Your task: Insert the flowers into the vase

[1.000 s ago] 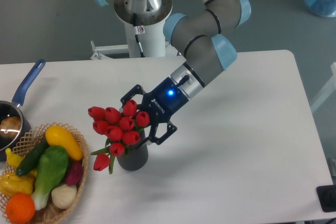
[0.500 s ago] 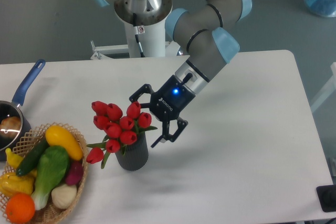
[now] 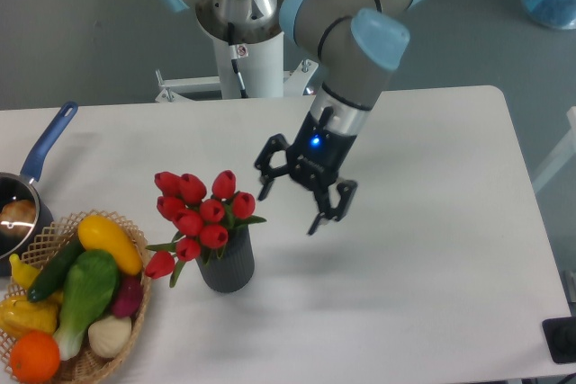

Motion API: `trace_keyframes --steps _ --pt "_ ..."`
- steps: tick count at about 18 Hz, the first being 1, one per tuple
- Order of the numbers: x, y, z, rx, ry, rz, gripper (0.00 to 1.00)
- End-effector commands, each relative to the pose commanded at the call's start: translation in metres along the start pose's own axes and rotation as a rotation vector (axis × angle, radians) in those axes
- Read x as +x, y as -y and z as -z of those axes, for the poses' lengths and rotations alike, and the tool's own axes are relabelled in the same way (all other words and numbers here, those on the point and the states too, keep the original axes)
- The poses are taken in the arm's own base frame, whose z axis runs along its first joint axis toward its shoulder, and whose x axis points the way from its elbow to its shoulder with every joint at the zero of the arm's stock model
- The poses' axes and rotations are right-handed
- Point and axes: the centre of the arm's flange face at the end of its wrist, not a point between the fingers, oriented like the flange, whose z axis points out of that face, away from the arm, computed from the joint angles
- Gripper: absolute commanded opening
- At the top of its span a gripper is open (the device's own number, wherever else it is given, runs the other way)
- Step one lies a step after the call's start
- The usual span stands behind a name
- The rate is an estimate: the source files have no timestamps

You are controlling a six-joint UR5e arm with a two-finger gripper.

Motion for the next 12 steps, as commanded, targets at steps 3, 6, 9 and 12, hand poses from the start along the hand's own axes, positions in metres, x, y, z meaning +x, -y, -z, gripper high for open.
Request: trace_keyframes --steps 3,6,9,12 --pt "-0.009 -0.008 0.01 -0.079 0.054 0.0 1.0" --pt "-0.016 -0.013 0.012 -0.161 0.089 -0.029 1.0" --pt "-0.02 -0.02 0.017 -0.235 0.119 -0.04 1.0" --pt "-0.025 -0.031 0.019 -0.317 0.149 -0.035 1.0"
